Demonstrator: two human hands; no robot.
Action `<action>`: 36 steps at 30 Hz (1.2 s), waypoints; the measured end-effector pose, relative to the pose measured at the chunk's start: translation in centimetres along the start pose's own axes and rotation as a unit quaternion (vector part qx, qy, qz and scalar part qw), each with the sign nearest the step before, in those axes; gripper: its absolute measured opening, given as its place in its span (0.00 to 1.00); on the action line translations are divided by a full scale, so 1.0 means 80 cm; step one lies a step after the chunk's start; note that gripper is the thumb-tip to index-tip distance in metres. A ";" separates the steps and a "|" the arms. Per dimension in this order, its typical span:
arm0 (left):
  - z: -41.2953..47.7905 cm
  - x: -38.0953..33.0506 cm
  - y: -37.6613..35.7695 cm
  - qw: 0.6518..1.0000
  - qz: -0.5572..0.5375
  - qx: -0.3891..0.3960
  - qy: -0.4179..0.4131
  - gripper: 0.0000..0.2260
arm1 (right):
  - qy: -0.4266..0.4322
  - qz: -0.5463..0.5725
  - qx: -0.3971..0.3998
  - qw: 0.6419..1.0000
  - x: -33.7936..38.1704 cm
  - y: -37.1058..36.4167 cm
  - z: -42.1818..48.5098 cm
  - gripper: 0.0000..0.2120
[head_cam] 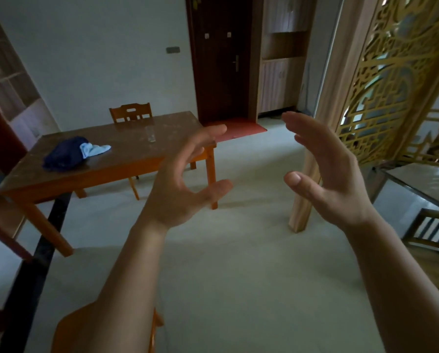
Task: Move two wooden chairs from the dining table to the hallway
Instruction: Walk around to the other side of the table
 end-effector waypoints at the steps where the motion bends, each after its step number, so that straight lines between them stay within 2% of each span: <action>1: 0.007 0.014 -0.007 1.000 0.001 -0.002 0.006 0.30 | -0.004 0.003 -0.001 1.000 -0.018 -0.002 0.006 0.42; 8: 0.083 0.155 -0.060 0.999 -0.012 -0.041 0.027 0.30 | -0.007 -0.002 0.040 0.999 -0.170 -0.046 0.082 0.40; 12: 0.157 0.236 -0.079 0.996 -0.032 -0.074 0.027 0.25 | -0.015 -0.006 0.020 1.000 -0.258 -0.057 0.153 0.38; 16: 0.211 0.316 -0.127 0.994 -0.045 -0.071 0.063 0.20 | -0.050 -0.029 0.014 0.998 -0.344 -0.066 0.197 0.33; 21: 0.272 0.430 -0.200 0.992 -0.055 -0.049 0.098 0.21 | -0.107 -0.026 -0.018 0.994 -0.486 -0.058 0.241 0.28; 25: 0.326 0.519 -0.254 0.990 -0.066 -0.058 0.113 0.19 | -0.115 -0.009 -0.031 0.993 -0.596 -0.058 0.285 0.26; 32: 0.463 0.646 -0.327 0.990 -0.020 -0.088 0.104 0.14 | -0.144 0.021 -0.041 0.988 -0.785 -0.062 0.414 0.17; 36: 0.537 0.704 -0.344 0.990 0.012 -0.106 0.090 0.13 | -0.152 0.048 -0.030 0.987 -0.870 -0.085 0.496 0.16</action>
Point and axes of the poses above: each hand's wrist, its own z-axis towards the middle knuckle, its own y-axis out of the back of the hand, x = y × z, the point moved 8 cm from there along z, towards the middle knuckle, and after that the axes turned 15 degrees about -x, right-handed, at the moved point
